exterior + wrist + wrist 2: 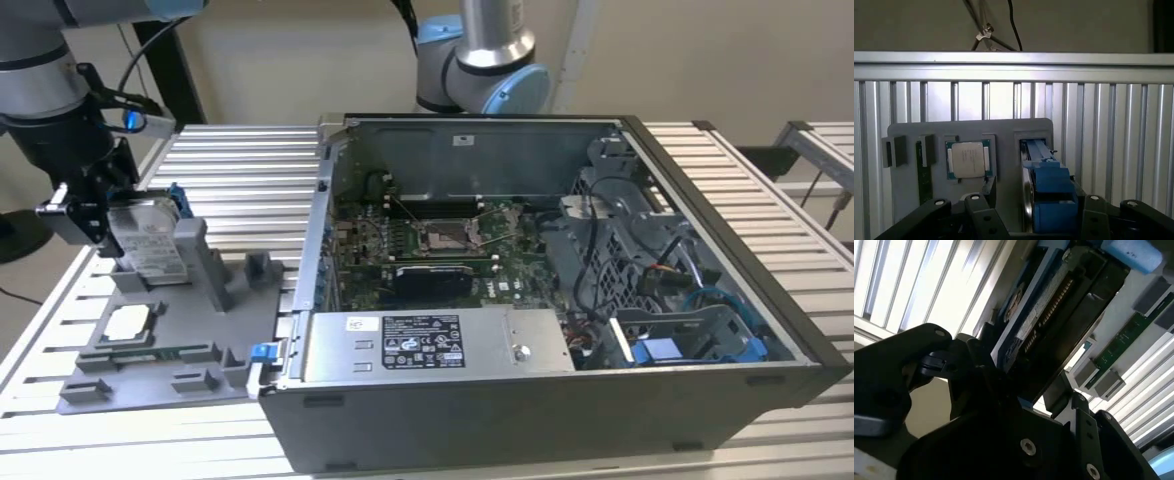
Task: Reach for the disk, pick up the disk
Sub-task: 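Pick up the disk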
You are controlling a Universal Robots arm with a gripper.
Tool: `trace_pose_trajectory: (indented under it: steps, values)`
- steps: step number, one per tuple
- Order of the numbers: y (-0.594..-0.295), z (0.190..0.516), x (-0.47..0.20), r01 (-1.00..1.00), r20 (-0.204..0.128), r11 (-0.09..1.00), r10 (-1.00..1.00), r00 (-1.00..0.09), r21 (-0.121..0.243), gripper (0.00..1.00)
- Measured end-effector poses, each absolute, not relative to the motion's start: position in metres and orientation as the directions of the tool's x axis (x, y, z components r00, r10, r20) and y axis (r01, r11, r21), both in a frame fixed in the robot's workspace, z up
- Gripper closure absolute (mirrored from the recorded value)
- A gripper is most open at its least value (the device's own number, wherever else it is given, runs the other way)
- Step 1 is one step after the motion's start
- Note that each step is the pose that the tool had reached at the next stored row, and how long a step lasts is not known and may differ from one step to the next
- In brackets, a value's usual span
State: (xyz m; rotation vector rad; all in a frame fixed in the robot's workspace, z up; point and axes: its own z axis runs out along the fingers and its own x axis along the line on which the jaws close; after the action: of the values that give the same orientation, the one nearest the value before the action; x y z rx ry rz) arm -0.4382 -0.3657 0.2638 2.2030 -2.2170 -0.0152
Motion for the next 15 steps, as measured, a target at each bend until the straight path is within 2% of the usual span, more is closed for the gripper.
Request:
trace_pose_trajectory:
  steps: [7,8,15]
  values:
    - [-0.3656,0.2637,-0.4383,-1.0,0.005,0.007,-1.0,-0.007,0.018,0.0]
    - [-0.3656,0.2636,-0.4383,-1.0,0.005,0.007,-1.0,-0.007,0.018,1.0]
    - [-0.3657,0.2635,-0.4382,-1.0,0.005,0.006,-1.0,-0.006,0.018,1.0]
